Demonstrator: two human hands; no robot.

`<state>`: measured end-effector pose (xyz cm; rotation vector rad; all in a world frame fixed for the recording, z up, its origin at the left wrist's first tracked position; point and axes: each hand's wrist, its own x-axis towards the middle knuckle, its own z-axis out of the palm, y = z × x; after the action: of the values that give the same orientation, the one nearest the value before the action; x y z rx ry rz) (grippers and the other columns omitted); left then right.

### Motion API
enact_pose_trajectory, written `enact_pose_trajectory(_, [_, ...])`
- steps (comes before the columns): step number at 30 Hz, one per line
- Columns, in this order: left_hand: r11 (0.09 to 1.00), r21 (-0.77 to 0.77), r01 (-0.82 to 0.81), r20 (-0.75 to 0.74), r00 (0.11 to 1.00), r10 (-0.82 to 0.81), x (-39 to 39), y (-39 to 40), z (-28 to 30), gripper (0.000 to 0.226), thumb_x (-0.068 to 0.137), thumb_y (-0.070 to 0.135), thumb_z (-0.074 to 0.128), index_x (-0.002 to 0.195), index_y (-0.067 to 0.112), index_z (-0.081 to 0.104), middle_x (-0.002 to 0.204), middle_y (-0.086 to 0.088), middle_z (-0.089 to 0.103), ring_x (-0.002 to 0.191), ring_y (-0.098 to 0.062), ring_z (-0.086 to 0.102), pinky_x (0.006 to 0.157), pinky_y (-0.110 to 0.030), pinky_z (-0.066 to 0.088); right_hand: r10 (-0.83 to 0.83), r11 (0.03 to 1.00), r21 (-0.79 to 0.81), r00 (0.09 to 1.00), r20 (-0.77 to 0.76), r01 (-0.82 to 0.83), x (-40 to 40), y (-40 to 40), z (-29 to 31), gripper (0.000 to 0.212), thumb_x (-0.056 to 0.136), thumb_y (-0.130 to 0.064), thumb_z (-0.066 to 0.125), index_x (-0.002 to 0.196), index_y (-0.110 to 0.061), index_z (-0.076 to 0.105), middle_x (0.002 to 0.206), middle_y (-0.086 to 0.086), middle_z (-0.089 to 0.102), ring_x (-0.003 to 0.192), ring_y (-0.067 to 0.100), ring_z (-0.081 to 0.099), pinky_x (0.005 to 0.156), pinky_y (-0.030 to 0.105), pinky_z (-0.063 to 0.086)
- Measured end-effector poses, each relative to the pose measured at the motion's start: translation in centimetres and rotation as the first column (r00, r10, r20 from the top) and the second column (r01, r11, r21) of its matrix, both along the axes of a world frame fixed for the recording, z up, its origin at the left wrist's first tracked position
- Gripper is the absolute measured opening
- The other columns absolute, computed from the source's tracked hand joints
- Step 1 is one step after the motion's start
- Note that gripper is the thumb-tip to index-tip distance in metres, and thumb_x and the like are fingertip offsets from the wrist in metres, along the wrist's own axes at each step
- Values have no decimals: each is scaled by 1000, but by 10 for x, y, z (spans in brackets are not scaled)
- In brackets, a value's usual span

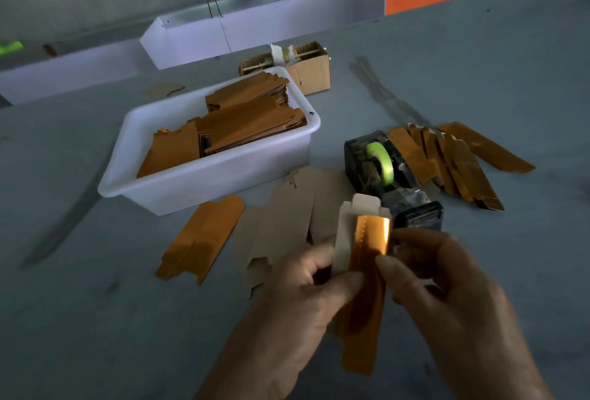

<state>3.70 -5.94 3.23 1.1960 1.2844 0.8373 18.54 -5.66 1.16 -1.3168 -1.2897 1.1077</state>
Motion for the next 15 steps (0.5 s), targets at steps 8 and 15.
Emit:
enact_pose_trajectory(8, [999, -18, -40, -7, 999, 40, 8, -2, 0, 15, 84, 21, 69, 94, 31, 72, 89, 5, 75, 87, -8, 71, 79, -25, 52, 71, 940, -264, 881, -468, -216, 3, 8, -1, 23, 61, -22, 64, 81, -19, 76, 85, 11, 74, 80, 23, 71, 73, 35, 54])
enact_pose_trajectory(15, [948, 211, -239, -140, 952, 272, 22, -9, -7, 6, 80, 28, 73, 85, 30, 74, 84, 6, 72, 81, -9, 69, 69, -26, 57, 2, 955, -258, 875, -484, -145, 5, 7, 4, 21, 60, -16, 65, 79, -15, 75, 79, 15, 73, 71, 25, 71, 57, 27, 58])
